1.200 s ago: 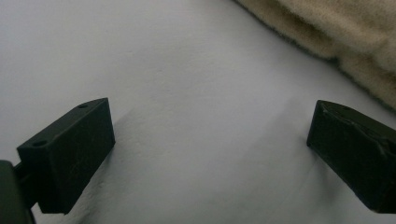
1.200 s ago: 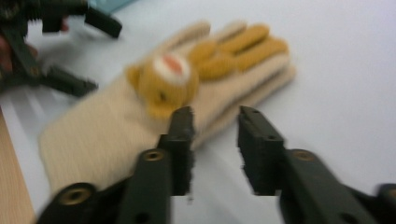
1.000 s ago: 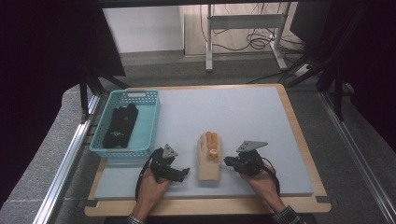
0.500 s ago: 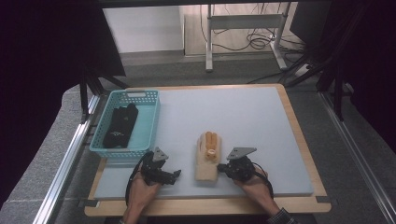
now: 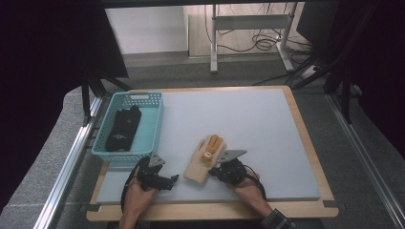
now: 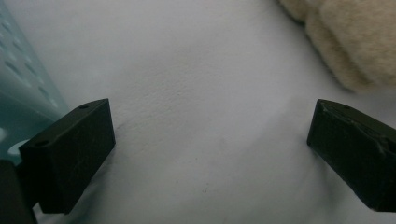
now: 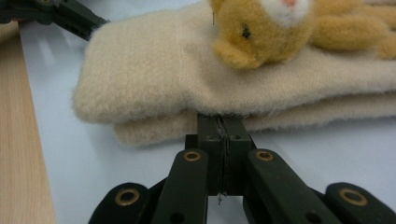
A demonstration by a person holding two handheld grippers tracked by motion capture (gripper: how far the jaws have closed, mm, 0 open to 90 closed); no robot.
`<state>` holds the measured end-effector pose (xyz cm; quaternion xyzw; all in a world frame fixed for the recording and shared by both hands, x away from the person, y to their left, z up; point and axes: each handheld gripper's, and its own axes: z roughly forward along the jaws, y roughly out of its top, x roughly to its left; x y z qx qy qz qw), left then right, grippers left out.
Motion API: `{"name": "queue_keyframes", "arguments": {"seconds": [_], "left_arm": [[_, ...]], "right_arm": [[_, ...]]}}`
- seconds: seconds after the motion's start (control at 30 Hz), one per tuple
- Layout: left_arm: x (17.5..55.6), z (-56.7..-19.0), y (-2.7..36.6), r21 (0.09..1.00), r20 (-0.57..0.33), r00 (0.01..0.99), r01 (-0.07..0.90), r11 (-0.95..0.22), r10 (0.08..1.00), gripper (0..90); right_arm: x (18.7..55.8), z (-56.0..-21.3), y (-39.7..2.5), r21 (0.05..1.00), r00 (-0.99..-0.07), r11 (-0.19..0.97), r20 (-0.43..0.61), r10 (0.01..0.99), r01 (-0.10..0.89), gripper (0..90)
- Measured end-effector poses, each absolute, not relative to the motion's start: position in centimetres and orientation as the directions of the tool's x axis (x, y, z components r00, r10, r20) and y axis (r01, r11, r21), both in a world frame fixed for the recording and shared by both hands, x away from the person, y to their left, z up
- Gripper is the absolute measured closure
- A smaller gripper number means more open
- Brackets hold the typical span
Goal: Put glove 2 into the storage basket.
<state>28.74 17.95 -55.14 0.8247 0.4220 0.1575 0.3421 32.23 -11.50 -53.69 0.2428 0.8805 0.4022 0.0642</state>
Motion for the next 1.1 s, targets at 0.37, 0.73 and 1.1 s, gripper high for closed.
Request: {"name": "queue_keyframes", "arguments": {"seconds": [0.37,0.73,1.1], "left_arm": [[28.8,-55.2,18.0,0.696,-0.038,0.599,0.59,-0.409,0.8,3.1],[28.8,-55.2,18.0,0.696,-0.045,0.595,0.595,-0.402,0.802,2.7],[28.8,-55.2,18.0,0.697,-0.045,0.595,0.594,-0.402,0.803,2.8]], "right_arm": [[32.8,-52.4,-15.1,0.757,-0.825,0.526,0.031,0.564,0.388,73.9],[34.0,-51.8,-21.6,0.761,-0.7,0.466,-0.021,0.713,0.452,43.4],[34.7,-53.1,-24.3,0.738,-0.636,0.459,-0.052,0.77,0.495,28.9]]}}
